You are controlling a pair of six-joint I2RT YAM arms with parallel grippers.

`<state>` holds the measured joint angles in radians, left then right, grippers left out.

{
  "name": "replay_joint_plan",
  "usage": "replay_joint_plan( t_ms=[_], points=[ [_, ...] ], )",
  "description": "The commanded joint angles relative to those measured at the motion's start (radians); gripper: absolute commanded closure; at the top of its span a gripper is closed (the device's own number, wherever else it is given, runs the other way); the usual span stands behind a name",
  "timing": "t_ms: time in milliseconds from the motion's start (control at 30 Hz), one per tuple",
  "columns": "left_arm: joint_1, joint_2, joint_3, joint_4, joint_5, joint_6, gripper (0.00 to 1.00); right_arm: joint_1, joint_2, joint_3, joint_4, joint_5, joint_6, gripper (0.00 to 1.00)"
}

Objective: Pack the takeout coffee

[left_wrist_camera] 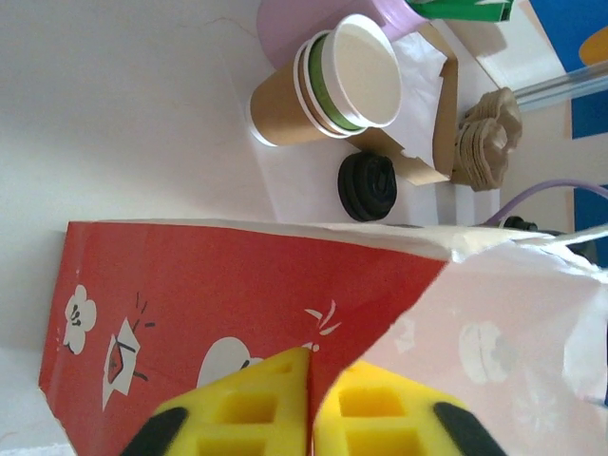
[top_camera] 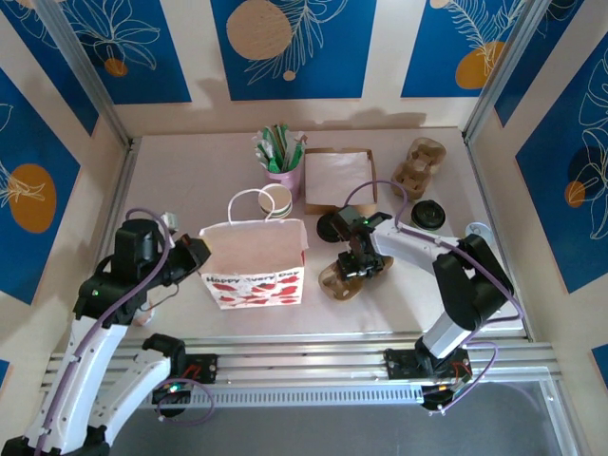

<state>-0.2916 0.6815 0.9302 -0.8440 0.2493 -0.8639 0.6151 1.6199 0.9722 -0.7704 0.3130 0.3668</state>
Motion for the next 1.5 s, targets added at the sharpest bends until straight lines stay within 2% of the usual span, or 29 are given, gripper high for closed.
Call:
replay_joint_plan(
  t_ms=[0, 100, 233, 400, 633, 767, 933, 1067, 1267, 1467],
  points=[
    [-0.02, -0.005, 0.01, 0.036, -0.021, -0.008, 0.79, 0.008, 0.009, -0.008, -0.014, -0.005, -0.005, 0.47],
    [-0.028, 0.0, 0.023, 0.037, -0.015, -0.006, 0.65, 0.008, -0.003, 0.0, -0.026, -0.003, 0.002, 0.54],
    [-0.037, 0.001, 0.049, 0.036, -0.002, 0.005, 0.45, 0.005, -0.016, 0.012, -0.048, -0.006, 0.011, 0.55],
    [-0.039, 0.038, 0.142, -0.026, -0.052, 0.099, 0.33, -0.002, -0.055, 0.015, -0.057, -0.014, 0.033, 0.64],
    [-0.037, 0.087, 0.286, -0.12, -0.183, 0.27, 0.29, -0.006, -0.114, 0.042, -0.117, 0.022, 0.077, 0.71],
    [-0.037, 0.092, 0.33, -0.143, -0.254, 0.352, 0.28, -0.005, -0.197, 0.067, -0.169, 0.027, 0.115, 0.73],
    [-0.037, 0.055, 0.312, -0.131, -0.35, 0.43, 0.25, 0.002, -0.361, 0.129, -0.244, -0.005, 0.165, 0.73],
    [-0.037, 0.03, 0.27, -0.096, -0.382, 0.47, 0.25, 0.011, -0.446, 0.215, -0.31, -0.042, 0.199, 0.73],
    [-0.037, -0.016, 0.184, -0.014, -0.444, 0.51, 0.22, 0.1, -0.515, 0.434, -0.399, -0.033, 0.259, 0.76],
    [-0.037, -0.117, 0.089, 0.088, -0.545, 0.532, 0.19, 0.266, -0.454, 0.687, -0.458, 0.032, 0.309, 0.76]
  ],
)
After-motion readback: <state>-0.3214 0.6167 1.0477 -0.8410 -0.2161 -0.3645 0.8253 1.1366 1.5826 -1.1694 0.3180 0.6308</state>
